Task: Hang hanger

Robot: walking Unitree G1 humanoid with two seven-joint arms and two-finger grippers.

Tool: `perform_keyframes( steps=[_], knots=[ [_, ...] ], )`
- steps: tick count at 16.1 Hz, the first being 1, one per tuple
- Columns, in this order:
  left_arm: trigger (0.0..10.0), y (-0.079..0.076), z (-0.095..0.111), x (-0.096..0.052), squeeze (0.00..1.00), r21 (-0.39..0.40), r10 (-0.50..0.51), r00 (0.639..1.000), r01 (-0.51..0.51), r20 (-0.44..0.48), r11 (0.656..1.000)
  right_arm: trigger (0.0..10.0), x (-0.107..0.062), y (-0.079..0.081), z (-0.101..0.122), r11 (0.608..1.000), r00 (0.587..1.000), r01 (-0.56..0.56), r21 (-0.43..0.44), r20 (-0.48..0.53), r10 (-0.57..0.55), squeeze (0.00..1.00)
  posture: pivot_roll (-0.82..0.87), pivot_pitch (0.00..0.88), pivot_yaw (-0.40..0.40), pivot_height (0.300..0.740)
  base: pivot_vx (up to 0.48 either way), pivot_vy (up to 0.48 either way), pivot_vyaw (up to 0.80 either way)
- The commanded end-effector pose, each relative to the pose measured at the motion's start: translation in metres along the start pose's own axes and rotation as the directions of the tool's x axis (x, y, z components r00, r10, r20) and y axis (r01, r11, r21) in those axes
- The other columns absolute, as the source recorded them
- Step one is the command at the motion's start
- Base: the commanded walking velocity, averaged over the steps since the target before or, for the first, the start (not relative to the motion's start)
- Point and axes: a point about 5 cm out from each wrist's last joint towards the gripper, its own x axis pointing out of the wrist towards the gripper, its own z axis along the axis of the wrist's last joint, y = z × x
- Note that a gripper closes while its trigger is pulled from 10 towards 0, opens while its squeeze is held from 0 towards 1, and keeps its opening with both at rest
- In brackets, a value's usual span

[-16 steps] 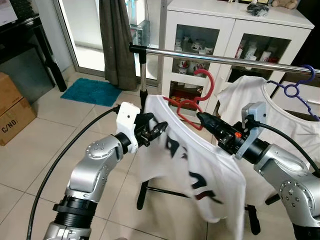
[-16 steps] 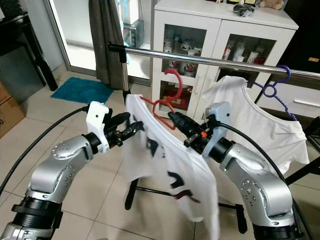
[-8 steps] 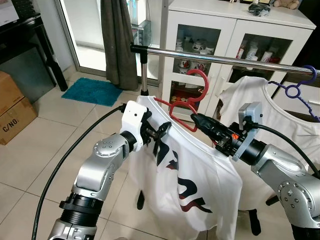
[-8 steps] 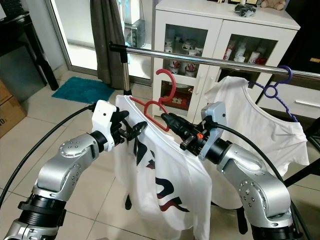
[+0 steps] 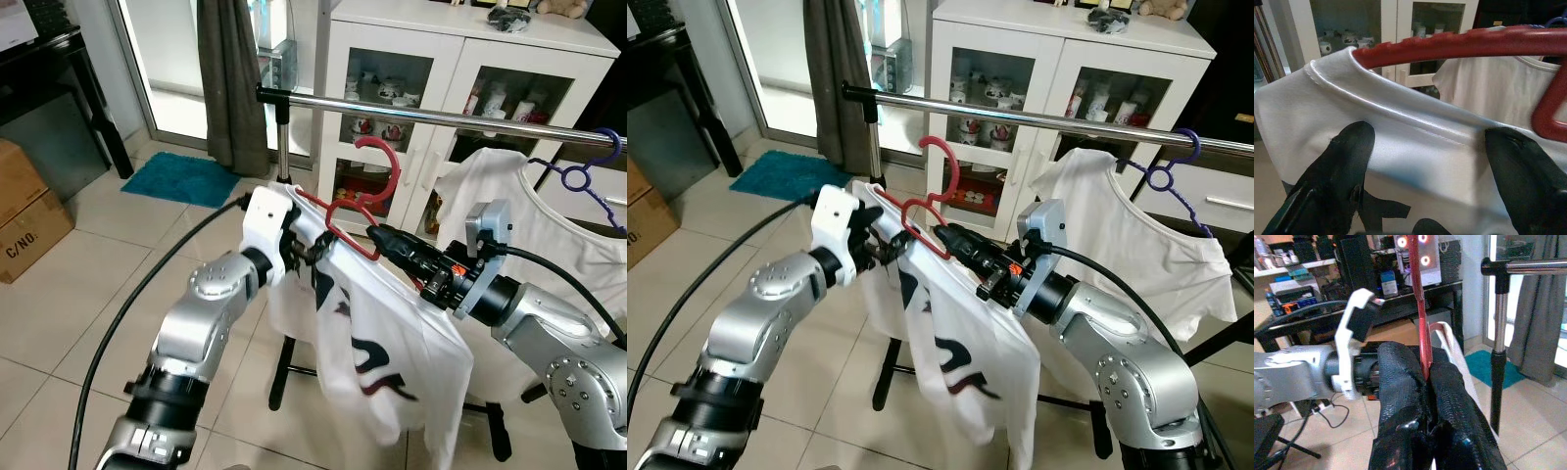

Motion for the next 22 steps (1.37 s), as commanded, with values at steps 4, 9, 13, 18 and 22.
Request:
perform_keyframes(
  steps=[4,9,13,18,22],
  knots=[
    [10.0,-0.007,0.007,-0.004,0.00,-0.034,-0.049,0.999,0.049,0.020,0.998,10.0,0.000,-0.003,0.001,0.999,0.999,0.033,-0.042,-0.011,-0.033,0.00,-0.08,0.000,-0.002,0.740,0.000,0.000,0.00],
    [10.0,-0.005,0.002,-0.022,0.00,-0.068,-0.013,1.000,0.014,0.018,0.998,10.0,0.004,-0.017,0.001,0.992,0.993,0.113,-0.060,0.023,-0.112,0.00,-0.06,0.000,-0.014,0.740,0.000,0.000,0.00],
    [10.0,-0.002,0.019,-0.018,0.00,-0.201,0.071,0.990,-0.046,0.119,0.979,10.0,0.005,-0.012,0.001,0.997,0.999,0.032,-0.064,0.042,-0.030,0.00,-0.06,0.000,-0.024,0.740,0.000,0.000,0.00],
    [10.0,0.002,0.015,-0.003,0.00,-0.300,0.065,0.996,-0.043,0.062,0.953,10.0,0.000,-0.001,0.006,0.995,0.996,-0.066,-0.072,0.057,0.070,0.00,-0.07,0.000,-0.017,0.740,0.000,0.000,0.00],
    [0.0,0.000,0.015,0.002,0.00,-0.307,0.022,0.998,-0.004,0.056,0.952,10.0,-0.003,0.003,0.007,0.994,0.994,-0.088,-0.069,0.064,0.092,0.00,-0.08,0.000,-0.009,0.740,0.000,0.000,0.00]
  ],
)
